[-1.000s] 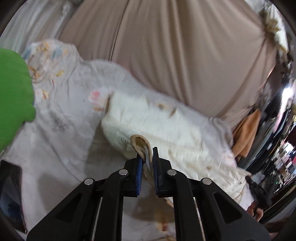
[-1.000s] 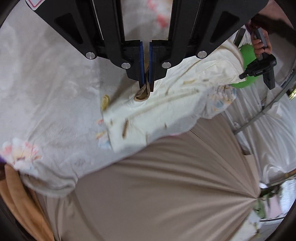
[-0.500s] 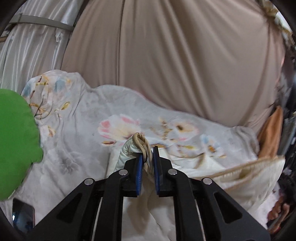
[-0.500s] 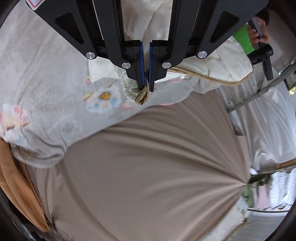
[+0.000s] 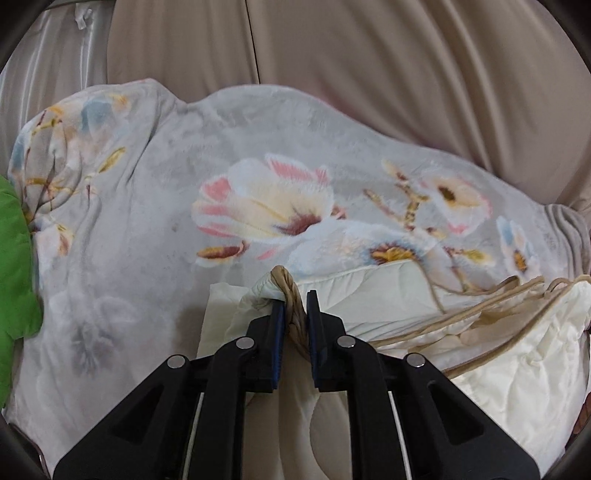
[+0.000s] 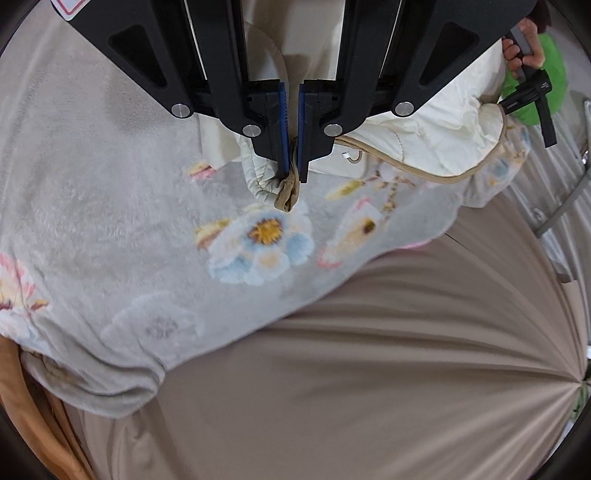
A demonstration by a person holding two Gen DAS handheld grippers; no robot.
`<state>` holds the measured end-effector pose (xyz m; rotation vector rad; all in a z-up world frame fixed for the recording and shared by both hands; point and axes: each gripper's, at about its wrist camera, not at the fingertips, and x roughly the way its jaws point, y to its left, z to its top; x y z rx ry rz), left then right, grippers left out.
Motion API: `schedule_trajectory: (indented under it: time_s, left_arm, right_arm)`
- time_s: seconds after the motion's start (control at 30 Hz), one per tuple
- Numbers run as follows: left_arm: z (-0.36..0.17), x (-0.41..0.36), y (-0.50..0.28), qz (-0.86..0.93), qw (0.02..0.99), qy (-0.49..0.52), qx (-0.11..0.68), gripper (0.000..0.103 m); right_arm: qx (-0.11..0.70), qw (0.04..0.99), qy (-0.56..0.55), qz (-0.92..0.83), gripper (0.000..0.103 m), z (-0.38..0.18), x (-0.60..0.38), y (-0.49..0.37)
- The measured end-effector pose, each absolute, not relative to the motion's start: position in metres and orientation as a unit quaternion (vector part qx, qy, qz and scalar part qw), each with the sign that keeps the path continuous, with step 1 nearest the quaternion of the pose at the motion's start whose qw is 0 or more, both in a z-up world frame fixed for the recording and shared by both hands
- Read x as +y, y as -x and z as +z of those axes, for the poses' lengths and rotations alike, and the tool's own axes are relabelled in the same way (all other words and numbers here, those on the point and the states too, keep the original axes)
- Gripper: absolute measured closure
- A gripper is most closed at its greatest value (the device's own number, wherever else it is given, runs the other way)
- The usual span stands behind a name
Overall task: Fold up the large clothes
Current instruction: 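Fold the hem up toward the collar with both grippers and release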
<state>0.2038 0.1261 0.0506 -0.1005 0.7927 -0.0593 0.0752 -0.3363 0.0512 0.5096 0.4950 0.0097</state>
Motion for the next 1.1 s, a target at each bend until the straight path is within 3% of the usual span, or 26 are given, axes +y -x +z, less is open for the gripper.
schedule_trajectory:
  time_s: [0.37,0.47,0.5,0.53,0.57,0.6,0.63,0.73,0.83,0.97,1.1]
  left_arm:
    - [0.012,0.109,-0.222,-0.021,0.914,0.015,0.404,0.086]
    - [0.02,0.121,-0.217,-0.037,0.916,0.05,0.396,0.081]
    - [0.028,0.127,-0.212,-0.043,0.918,0.064,0.389,0.078]
    - [0.038,0.133,-0.204,-0.046,0.922,0.075,0.378,0.068]
    - [0.051,0.14,-0.193,-0.043,0.928,0.083,0.361,0.051]
    - [0.073,0.149,-0.174,-0.04,0.941,0.086,0.324,0.045]
    - [0.087,0.152,-0.161,-0.04,0.949,0.085,0.301,0.036]
    - [0.136,0.14,-0.128,-0.075,0.963,0.055,0.251,0.036]
    - [0.151,0.096,-0.126,-0.144,0.954,0.028,0.26,0.032]
    - [0.111,0.015,-0.164,-0.194,0.922,-0.028,0.335,0.032]
    - [0.054,-0.014,-0.195,-0.132,0.912,-0.097,0.375,0.034]
  right_arm:
    - [0.336,0.917,-0.211,-0.034,0.1,0.005,-0.325,-0.116]
    - [0.342,0.917,-0.203,-0.035,0.097,0.003,-0.321,-0.118]
    - [0.335,0.917,-0.215,-0.03,0.094,0.005,-0.325,-0.113]
    - [0.324,0.916,-0.236,-0.021,0.092,0.01,-0.332,-0.106]
    - [0.309,0.916,-0.256,-0.015,0.079,0.015,-0.338,-0.097]
    - [0.28,0.917,-0.284,-0.014,0.056,0.025,-0.347,-0.081]
    - [0.248,0.921,-0.301,-0.016,0.052,0.035,-0.353,-0.065]
    - [0.19,0.944,-0.271,0.012,0.056,0.074,-0.339,-0.033]
    - [0.21,0.961,-0.162,0.076,0.065,0.102,-0.261,-0.05]
    - [0.268,0.952,-0.023,0.147,0.077,0.083,-0.146,-0.1]
    - [0.334,0.933,0.017,0.136,0.084,0.045,-0.122,-0.14]
